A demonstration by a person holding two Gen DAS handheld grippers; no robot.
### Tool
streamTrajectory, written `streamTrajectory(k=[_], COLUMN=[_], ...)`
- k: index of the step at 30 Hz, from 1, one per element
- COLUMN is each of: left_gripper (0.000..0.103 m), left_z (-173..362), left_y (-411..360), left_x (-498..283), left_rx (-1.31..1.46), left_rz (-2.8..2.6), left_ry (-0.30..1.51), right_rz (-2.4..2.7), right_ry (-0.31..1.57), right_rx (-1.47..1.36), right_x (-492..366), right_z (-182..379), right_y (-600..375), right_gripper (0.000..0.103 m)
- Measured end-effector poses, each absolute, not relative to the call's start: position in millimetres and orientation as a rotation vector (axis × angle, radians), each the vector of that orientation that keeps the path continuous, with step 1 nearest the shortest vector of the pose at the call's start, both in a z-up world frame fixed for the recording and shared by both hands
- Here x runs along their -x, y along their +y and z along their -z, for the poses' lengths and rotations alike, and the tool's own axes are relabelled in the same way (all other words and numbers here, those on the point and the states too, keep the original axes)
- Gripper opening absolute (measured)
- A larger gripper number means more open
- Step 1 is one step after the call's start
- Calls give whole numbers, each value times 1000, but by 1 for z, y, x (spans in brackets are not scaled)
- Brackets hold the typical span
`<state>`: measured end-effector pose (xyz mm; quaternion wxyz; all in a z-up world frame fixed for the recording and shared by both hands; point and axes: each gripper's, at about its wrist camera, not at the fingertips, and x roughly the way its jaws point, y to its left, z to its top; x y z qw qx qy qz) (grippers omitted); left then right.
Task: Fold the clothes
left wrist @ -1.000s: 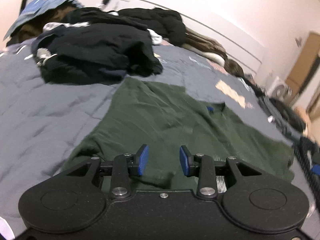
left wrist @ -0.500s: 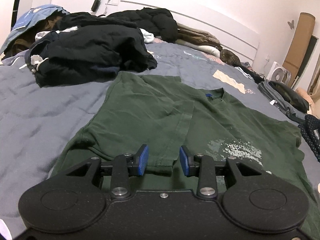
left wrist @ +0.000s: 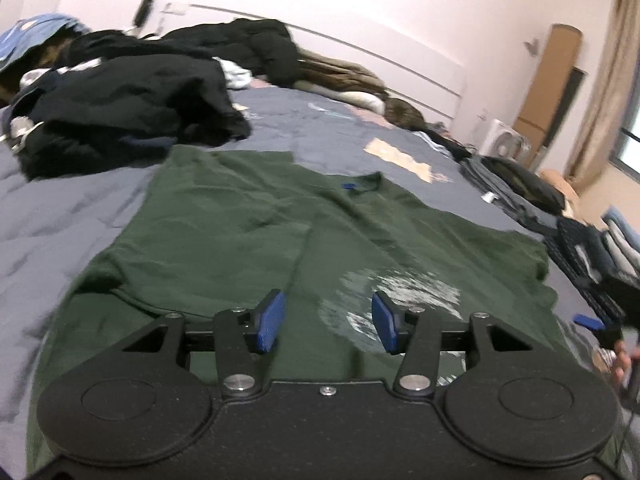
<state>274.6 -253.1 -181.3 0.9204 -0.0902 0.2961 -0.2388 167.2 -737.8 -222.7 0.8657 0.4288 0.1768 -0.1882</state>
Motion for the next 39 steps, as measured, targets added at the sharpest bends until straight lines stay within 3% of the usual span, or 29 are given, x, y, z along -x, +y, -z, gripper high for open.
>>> streamTrajectory(k=[9,20,33,36,38,39], left_gripper=[48,48,49,49,49,49], left_z=[186,180,162,166,168,168], left_y=[-257,-263,-314,-314,-313,-312], left_x=[-274,-271,-213,-214,-217,-218], left_rx=[192,198,37,35,37,36], left_rz=[491,573,940,919,905,899], left_ry=[620,625,609,624,628,625], right_rz=[394,374,397,403,405,406], right_ry=[318,308,393,399,408,413], right_rx=[-1106,-1052,-922,-910,-923,-934], right_x=[-176,-195,-220,-220,-219,-218], right_z=[252,255,250,249,250,251], right_y=[-758,-760,-756,-756,-757,-758], right_gripper=[69,75,76,65,35,7])
